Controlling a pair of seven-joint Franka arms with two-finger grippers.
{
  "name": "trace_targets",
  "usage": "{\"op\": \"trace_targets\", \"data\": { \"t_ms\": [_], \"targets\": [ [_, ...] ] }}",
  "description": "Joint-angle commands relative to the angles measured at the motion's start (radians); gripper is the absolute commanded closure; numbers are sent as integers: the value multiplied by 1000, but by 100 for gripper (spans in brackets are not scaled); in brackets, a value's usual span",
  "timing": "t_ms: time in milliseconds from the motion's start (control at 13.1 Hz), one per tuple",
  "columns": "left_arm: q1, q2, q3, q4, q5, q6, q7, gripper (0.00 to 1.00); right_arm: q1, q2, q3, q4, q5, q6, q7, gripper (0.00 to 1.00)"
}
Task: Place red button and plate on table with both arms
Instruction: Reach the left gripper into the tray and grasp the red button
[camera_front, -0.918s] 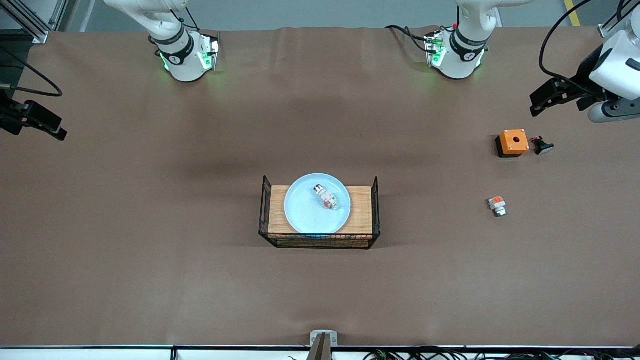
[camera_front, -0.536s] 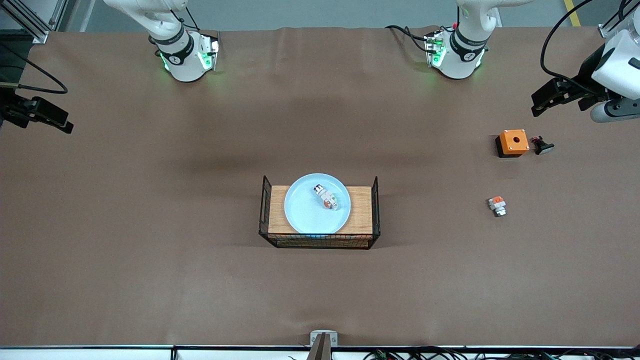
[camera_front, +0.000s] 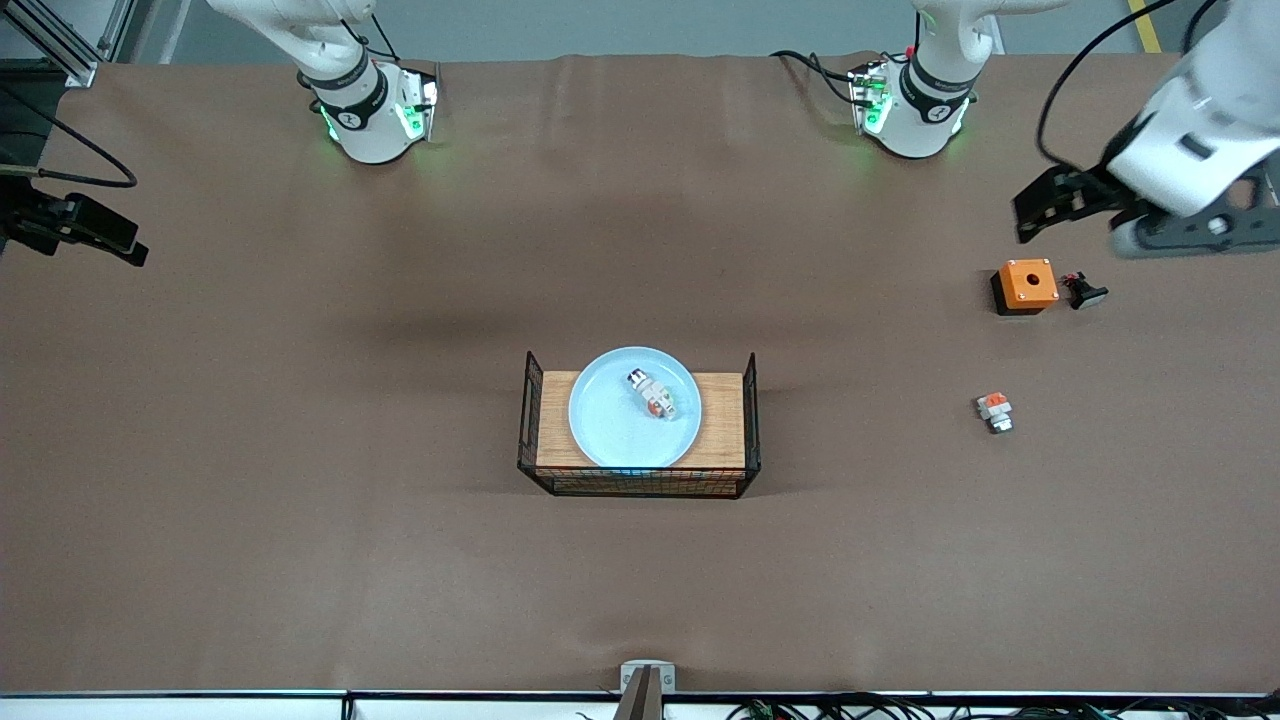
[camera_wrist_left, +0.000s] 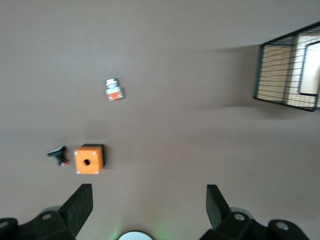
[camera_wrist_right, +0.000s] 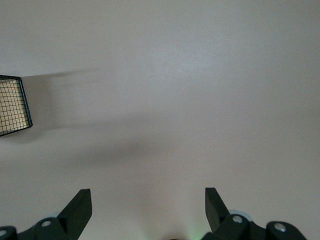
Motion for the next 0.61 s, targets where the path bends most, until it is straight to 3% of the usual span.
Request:
{"op": "trace_targets", "data": {
  "t_ms": [0, 536],
  "targets": [
    [-34, 119, -62, 103, -2, 25, -138, 0, -5, 8, 10, 21, -20, -13, -8, 0],
    [-285, 342, -75, 235, -2, 333, -600, 0, -3, 13, 10, 53, -25, -5, -2, 0]
  ]
}}
